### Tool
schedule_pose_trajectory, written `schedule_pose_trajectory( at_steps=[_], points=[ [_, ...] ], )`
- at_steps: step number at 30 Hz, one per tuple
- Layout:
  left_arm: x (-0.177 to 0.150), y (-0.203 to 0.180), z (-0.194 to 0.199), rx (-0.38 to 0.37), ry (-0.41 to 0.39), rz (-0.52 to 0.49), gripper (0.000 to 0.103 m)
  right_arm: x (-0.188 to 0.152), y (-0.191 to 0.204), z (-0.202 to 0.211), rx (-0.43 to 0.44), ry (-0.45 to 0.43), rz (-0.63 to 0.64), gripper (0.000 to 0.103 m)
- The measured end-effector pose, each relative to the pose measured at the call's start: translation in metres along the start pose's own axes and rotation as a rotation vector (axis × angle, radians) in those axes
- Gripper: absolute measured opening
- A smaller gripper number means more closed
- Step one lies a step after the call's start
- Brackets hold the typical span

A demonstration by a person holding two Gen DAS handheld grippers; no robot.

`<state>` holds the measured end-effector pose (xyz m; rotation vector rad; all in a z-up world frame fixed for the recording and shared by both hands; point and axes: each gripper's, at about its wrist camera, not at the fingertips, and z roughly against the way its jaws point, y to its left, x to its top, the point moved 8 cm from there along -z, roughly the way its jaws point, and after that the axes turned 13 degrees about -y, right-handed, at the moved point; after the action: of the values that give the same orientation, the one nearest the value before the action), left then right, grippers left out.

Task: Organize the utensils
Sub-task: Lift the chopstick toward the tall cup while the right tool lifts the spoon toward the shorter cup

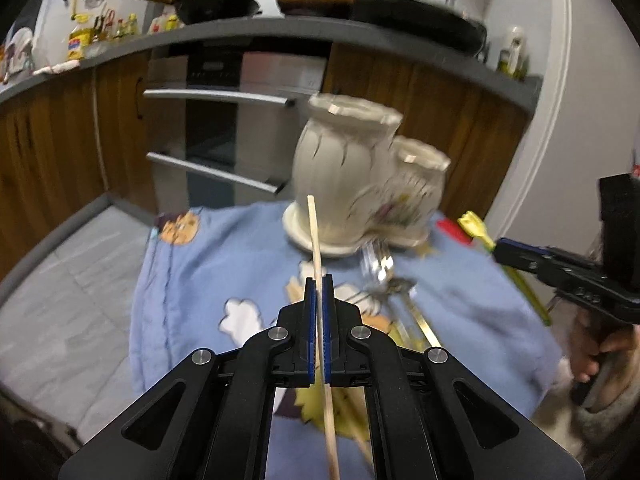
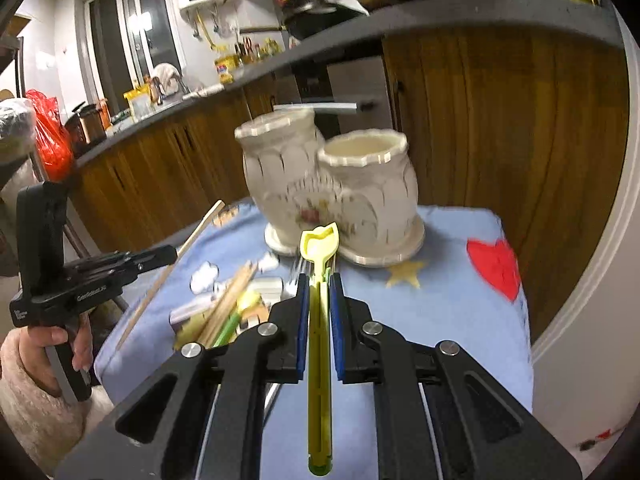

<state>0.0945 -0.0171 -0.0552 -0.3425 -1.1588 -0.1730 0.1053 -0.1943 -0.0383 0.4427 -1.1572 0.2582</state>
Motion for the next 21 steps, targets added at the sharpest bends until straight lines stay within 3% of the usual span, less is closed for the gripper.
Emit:
schedule_pose_trajectory(
  at_steps=[13,21],
  points=[
    [0.082,-0.016,-0.006,-0.099,-0.227,0.008,0.003,0.094,-0.015,-0.034,0.063,-0.209,-0.086,0.01],
    [0.145,-0.023,-0.047,-0.123,-0.324,0.023,0.003,0.138,-0.033,-0.073,0.088,-0.305,-0.137,0.01]
  ],
)
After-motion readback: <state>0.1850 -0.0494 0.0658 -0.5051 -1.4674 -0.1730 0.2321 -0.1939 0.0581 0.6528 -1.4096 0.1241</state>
